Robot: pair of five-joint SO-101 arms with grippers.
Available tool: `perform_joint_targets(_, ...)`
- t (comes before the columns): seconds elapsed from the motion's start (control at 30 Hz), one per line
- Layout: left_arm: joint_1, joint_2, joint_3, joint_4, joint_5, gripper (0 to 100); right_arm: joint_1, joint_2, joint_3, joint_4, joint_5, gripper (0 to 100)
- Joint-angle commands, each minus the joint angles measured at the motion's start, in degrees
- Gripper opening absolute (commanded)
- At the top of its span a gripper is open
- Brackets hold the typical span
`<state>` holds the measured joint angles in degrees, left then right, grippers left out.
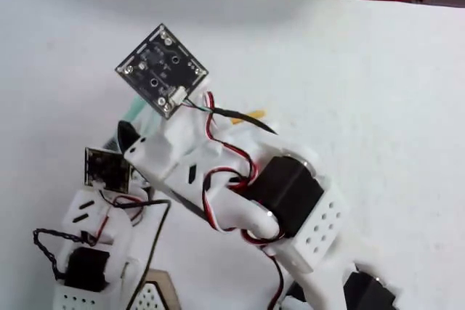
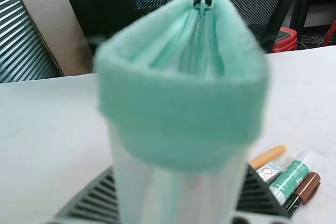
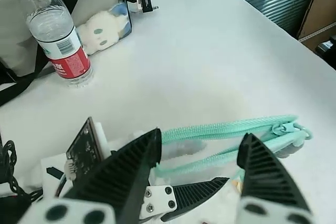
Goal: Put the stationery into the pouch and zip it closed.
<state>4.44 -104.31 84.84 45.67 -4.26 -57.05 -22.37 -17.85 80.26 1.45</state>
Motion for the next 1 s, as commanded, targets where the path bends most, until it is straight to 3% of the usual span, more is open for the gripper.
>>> perform_joint_targets(0.0, -0.4, 0.0, -0.4, -1.1, 0.4, 20, 3.5, -0.6, -1.1, 0.1, 0.9, 23.4)
perform_joint_targets(0.3, -6.2, 0.0, -0.4, -3.5, 0.9, 20, 25.2, -0.6, -5.6, 0.1, 0.6, 23.4)
perform_joint_targets(0.43, -6.5, 0.0, -0.4, -3.5, 0.9, 20, 33.1, 0.0, -4.7, 1.0, -4.8, 23.4)
perform_joint_targets(0.63, -6.5, 0.0, -0.1, -3.5, 0.9, 20, 40.8, 0.0, 8.2, 0.9, -8.1, 23.4)
perform_joint_targets(0.97, -6.5, 0.0, 0.0, -3.5, 0.5, 20, 42.7, 0.0, 45.1, -31.3, -7.6, 23.2)
